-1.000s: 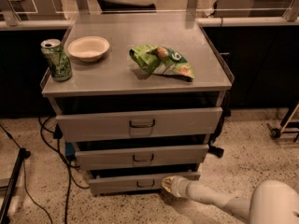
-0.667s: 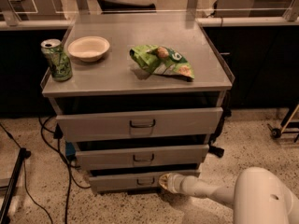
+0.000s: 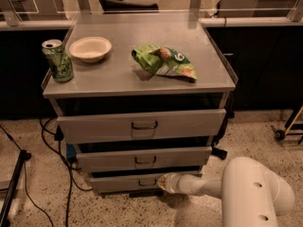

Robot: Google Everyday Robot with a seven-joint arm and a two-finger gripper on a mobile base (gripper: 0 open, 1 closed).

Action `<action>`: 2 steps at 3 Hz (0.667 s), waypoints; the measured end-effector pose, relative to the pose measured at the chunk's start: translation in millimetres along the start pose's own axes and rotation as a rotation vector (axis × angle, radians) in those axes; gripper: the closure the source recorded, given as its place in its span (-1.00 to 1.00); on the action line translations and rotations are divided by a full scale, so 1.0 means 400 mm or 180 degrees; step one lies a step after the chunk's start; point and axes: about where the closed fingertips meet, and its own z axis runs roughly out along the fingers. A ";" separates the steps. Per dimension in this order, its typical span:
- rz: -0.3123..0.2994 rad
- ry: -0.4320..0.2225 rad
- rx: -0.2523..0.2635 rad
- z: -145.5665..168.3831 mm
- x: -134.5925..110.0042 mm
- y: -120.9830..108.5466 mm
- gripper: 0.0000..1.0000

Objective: Close bottom drawer

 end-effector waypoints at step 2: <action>0.0139 0.0058 -0.0875 -0.139 0.001 0.203 1.00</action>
Offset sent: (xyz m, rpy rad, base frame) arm -0.1439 -0.0429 0.0114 -0.0579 0.3939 0.1209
